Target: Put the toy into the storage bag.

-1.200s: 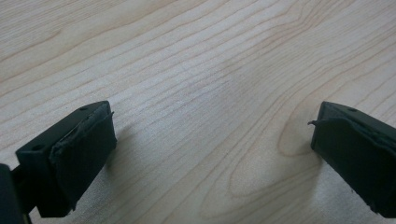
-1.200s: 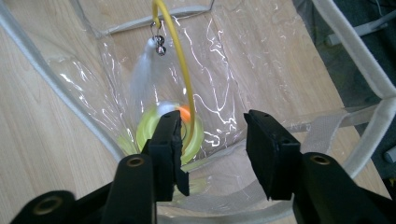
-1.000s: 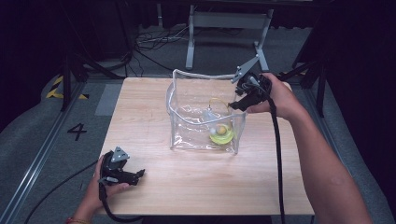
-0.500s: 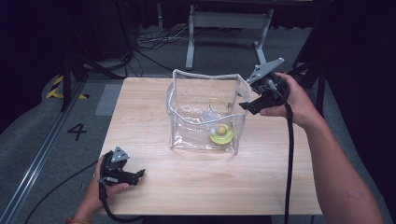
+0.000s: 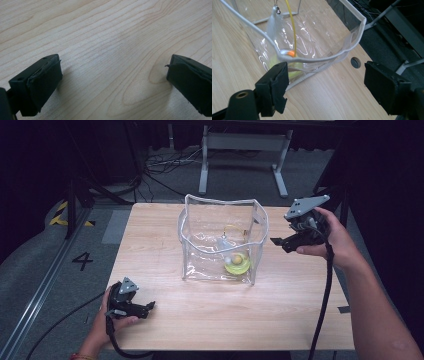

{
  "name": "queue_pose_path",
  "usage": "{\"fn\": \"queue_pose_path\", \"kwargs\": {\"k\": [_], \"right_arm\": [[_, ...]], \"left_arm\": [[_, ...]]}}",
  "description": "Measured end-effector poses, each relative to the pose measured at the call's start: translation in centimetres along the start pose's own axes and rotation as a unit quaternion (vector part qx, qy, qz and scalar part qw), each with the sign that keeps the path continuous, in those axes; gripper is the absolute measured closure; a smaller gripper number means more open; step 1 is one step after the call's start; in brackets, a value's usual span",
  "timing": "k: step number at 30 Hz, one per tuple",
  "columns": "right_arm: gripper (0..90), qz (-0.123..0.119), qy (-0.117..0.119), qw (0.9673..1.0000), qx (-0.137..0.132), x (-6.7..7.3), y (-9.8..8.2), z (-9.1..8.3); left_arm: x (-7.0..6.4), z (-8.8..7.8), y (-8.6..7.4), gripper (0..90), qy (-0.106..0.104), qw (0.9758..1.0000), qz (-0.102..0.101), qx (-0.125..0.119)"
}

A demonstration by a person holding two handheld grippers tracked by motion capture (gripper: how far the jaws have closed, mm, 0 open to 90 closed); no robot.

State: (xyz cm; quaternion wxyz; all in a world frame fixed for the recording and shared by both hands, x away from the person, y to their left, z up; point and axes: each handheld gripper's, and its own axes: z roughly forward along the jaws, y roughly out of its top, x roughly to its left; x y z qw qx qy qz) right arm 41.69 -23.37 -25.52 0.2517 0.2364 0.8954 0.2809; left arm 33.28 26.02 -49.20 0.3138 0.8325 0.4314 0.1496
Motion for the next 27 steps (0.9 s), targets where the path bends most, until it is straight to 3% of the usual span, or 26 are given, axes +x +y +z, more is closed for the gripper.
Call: {"fn": "queue_pose_path", "kwargs": {"k": [7, 19, 27], "right_arm": [[19.9, 0.002, -0.008, 1.0000, -0.005, 0.9, -2.2, -0.2], [19.7, 0.002, -0.013, 0.9998, 0.014, 2.7, -6.0, 1.0], [19.4, 0.025, -0.015, 0.9995, 0.014, 3.7, -8.9, 1.8]], "left_arm": [[0.0, 0.0, 0.0, 0.3, 0.001, 1.0000, 0.001, -0.001], [0.0, 0.0, 0.0, 0.3, 0.000, 1.0000, 0.000, 0.000], [0.0, 0.0, 0.0, 0.3, 0.000, 1.0000, 0.000, 0.000]]}}
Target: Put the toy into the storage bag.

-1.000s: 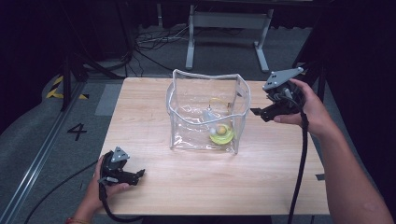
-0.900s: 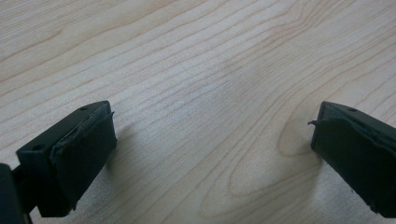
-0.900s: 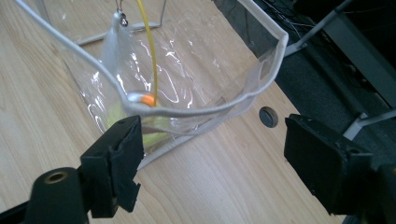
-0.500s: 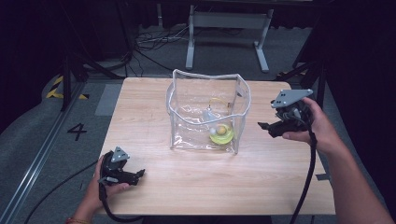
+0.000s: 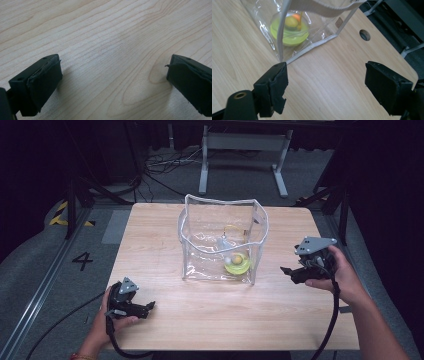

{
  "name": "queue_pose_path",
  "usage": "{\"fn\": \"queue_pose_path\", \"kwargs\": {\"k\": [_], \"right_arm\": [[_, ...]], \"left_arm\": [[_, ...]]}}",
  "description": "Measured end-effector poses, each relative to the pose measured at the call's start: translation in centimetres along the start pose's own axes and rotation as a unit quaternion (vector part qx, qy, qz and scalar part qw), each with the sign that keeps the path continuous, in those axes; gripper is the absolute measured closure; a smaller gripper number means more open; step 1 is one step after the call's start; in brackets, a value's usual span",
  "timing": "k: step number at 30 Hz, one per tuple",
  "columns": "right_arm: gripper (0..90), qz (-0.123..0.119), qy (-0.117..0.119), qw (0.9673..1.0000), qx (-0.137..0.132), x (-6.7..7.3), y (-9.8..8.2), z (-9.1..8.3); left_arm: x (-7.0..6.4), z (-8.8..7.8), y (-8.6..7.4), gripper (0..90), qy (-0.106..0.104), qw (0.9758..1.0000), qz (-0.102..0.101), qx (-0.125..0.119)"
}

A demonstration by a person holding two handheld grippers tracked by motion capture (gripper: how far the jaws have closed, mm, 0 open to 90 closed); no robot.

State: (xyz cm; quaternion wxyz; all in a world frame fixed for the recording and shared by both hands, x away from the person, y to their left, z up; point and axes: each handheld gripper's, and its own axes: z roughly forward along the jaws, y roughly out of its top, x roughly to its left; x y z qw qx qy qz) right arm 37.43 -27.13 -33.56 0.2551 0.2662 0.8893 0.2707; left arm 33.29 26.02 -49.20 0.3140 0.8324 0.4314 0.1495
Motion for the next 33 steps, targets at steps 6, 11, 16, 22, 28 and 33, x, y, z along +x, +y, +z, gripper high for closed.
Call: {"fn": "queue_pose_path", "kwargs": {"k": [6, 11, 16, 22, 28, 33], "right_arm": [[19.6, 0.011, 0.009, 0.9999, 0.000, 0.7, -2.7, 1.4], [21.0, 0.025, 0.003, 0.9996, 0.008, 1.0, -4.6, 2.3], [21.2, 0.036, 0.001, 0.9992, 0.019, 1.0, -6.3, 2.8], [21.3, 0.050, 0.007, 0.9987, 0.007, 1.1, -8.3, 3.0], [21.3, 0.076, 0.013, 0.9970, -0.007, 1.4, -11.5, 3.4], [21.5, 0.120, 0.028, 0.9921, -0.021, 1.6, -14.4, 3.7]], "left_arm": [[0.0, 0.0, 0.0, 0.3, 0.000, 1.0000, 0.000, 0.000], [0.0, 0.0, 0.0, 0.3, 0.000, 1.0000, 0.000, 0.000], [0.0, 0.0, 0.0, 0.3, 0.000, 1.0000, 0.000, 0.000], [0.0, 0.0, 0.0, 0.3, 0.000, 1.0000, 0.000, 0.000], [0.0, 0.0, 0.0, 0.3, 0.000, 1.0000, 0.000, 0.000], [0.0, 0.0, 0.0, 0.3, 0.000, 1.0000, 0.000, 0.000]]}}
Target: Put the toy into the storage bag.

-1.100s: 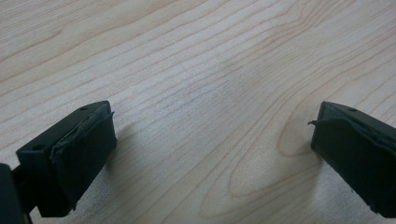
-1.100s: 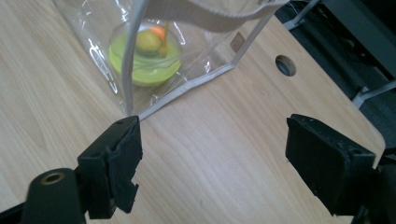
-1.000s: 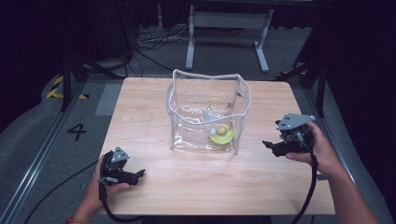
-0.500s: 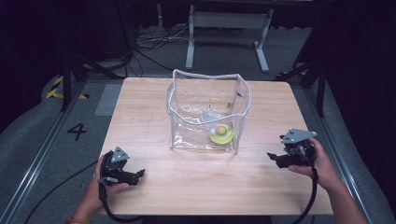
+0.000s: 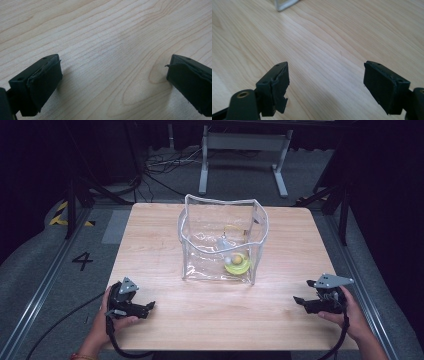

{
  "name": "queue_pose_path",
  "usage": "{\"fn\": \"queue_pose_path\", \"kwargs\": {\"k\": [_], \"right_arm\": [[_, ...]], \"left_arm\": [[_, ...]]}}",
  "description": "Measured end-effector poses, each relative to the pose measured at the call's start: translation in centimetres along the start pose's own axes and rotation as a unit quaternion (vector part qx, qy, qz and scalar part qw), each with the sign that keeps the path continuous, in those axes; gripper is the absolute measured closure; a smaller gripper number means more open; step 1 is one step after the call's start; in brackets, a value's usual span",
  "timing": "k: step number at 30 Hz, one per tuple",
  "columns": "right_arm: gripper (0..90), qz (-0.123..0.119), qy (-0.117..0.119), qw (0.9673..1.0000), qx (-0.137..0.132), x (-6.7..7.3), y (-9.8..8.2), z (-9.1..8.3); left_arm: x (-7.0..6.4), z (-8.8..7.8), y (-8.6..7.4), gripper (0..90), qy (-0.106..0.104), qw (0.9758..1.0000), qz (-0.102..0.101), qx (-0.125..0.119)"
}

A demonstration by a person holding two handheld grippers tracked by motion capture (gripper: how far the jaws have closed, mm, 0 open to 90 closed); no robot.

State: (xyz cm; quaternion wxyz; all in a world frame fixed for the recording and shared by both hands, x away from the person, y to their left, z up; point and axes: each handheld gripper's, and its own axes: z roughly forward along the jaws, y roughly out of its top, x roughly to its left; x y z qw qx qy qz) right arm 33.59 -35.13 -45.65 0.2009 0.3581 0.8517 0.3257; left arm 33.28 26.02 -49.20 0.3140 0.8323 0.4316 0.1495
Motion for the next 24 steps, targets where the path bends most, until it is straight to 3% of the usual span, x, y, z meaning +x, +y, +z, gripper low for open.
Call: {"fn": "queue_pose_path", "kwargs": {"k": [6, 10, 14, 24], "right_arm": [[20.9, 0.026, -0.013, 0.9996, -0.005, -0.3, -3.2, 0.5], [18.7, 0.065, -0.015, 0.9975, -0.023, -0.7, -5.0, 0.6], [15.7, 0.096, -0.014, 0.9951, -0.015, -0.9, -5.2, 0.6], [14.9, 0.100, -0.018, 0.9947, -0.014, -0.9, -5.2, 0.7]], "left_arm": [[0.0, 0.0, 0.0, 0.3, 0.000, 1.0000, 0.000, 0.000], [0.0, 0.0, 0.0, 0.3, 0.000, 1.0000, 0.000, 0.000], [0.0, 0.0, 0.0, 0.3, 0.003, 1.0000, 0.000, -0.002], [0.0, 0.0, 0.0, 0.4, 0.007, 1.0000, 0.002, -0.002]]}}
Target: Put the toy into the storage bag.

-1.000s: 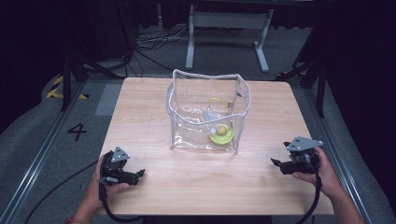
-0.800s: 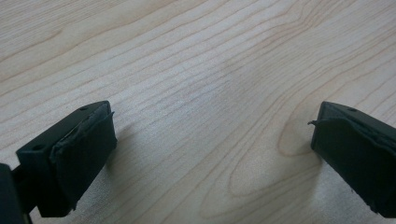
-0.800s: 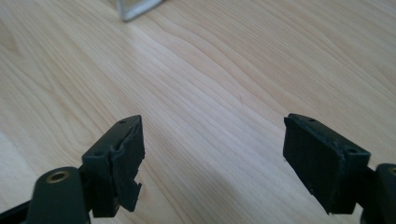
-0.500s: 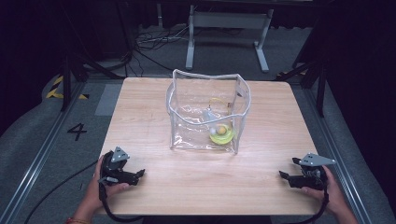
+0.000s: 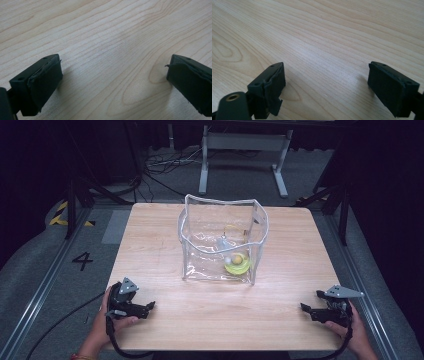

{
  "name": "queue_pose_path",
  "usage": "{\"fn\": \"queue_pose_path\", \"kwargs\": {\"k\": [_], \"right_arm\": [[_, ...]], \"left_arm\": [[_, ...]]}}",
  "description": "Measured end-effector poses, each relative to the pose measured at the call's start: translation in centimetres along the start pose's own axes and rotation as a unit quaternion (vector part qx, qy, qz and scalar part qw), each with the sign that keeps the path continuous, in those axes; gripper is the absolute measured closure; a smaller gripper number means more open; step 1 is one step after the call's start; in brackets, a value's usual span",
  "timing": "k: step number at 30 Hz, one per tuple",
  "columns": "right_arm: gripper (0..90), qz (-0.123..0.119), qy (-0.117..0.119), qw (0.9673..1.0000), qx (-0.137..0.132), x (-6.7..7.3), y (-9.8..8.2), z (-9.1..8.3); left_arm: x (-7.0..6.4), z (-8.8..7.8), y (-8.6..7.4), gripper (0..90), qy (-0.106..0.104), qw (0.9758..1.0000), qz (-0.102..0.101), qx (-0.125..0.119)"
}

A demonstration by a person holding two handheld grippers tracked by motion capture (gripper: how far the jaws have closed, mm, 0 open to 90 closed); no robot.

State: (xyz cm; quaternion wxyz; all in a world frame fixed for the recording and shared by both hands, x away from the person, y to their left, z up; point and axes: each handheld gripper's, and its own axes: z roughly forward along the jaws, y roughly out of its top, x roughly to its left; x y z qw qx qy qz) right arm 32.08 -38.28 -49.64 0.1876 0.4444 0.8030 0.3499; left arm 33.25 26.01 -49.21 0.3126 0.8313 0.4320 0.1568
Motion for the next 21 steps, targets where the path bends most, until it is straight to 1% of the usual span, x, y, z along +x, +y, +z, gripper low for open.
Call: {"fn": "queue_pose_path", "kwargs": {"k": [4, 21], "right_arm": [[14.9, 0.002, -0.001, 1.0000, 0.000, 0.02, 0.00, 0.00], [14.6, 0.004, -0.003, 1.0000, 0.001, 0.08, -0.02, -0.02]], "left_arm": [[0.00, 0.00, 0.01, 0.2, -0.006, 1.0000, -0.003, 0.002], [-0.05, 0.14, 0.07, 0.2, -0.001, 1.0000, -0.006, -0.002]]}}
